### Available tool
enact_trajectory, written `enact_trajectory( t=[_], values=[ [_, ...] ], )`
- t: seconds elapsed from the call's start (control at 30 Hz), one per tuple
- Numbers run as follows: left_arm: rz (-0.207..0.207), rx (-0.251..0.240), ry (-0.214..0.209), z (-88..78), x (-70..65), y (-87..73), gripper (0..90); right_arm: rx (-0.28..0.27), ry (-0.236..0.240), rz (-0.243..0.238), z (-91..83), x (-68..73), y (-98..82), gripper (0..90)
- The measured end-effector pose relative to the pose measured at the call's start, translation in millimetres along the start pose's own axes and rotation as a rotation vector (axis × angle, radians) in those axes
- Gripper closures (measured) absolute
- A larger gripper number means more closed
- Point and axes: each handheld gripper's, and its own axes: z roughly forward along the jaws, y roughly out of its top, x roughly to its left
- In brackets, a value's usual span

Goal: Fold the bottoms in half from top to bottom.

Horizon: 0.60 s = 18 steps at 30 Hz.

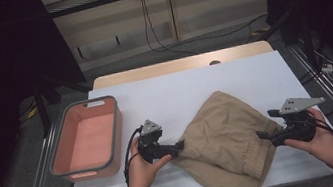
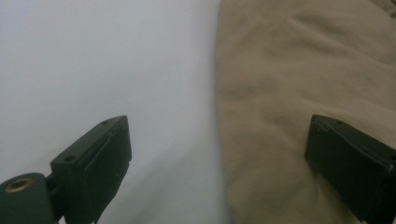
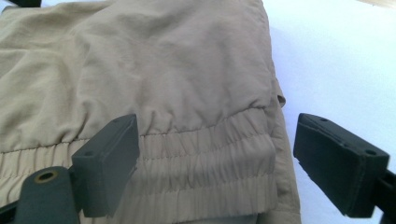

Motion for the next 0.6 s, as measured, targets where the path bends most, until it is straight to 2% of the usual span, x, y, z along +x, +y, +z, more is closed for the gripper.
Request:
enact_trajectory(
  t=[0.13, 0.17, 0.27, 0.4, 0.6],
  values=[
    [-0.005, 0.015, 0.009, 2.1, -1.6, -6.7, 7.6, 0.005, 0.002, -0.003, 0.0, 0.3, -0.6, 14.2],
    [0.005, 0.026, 0.018, 2.5, -1.7, -8.7, 8.0, 0.004, 0.003, -0.004, 0.0, 0.5, -0.7, 14.2],
    [-0.010, 0.038, 0.002, 2.2, -3.5, -13.5, 9.4, 0.007, 0.004, -0.004, 0.4, 0.9, -0.7, 14.2],
    [0.006, 0.045, 0.016, -2.5, -7.2, -18.2, 11.5, 0.005, 0.006, -0.005, 0.5, 1.3, -0.9, 14.2],
    [0.001, 0.067, 0.006, -5.4, -7.9, -25.2, 17.0, 0.009, 0.005, -0.008, 1.3, 2.2, -1.1, 14.2]
  ],
)
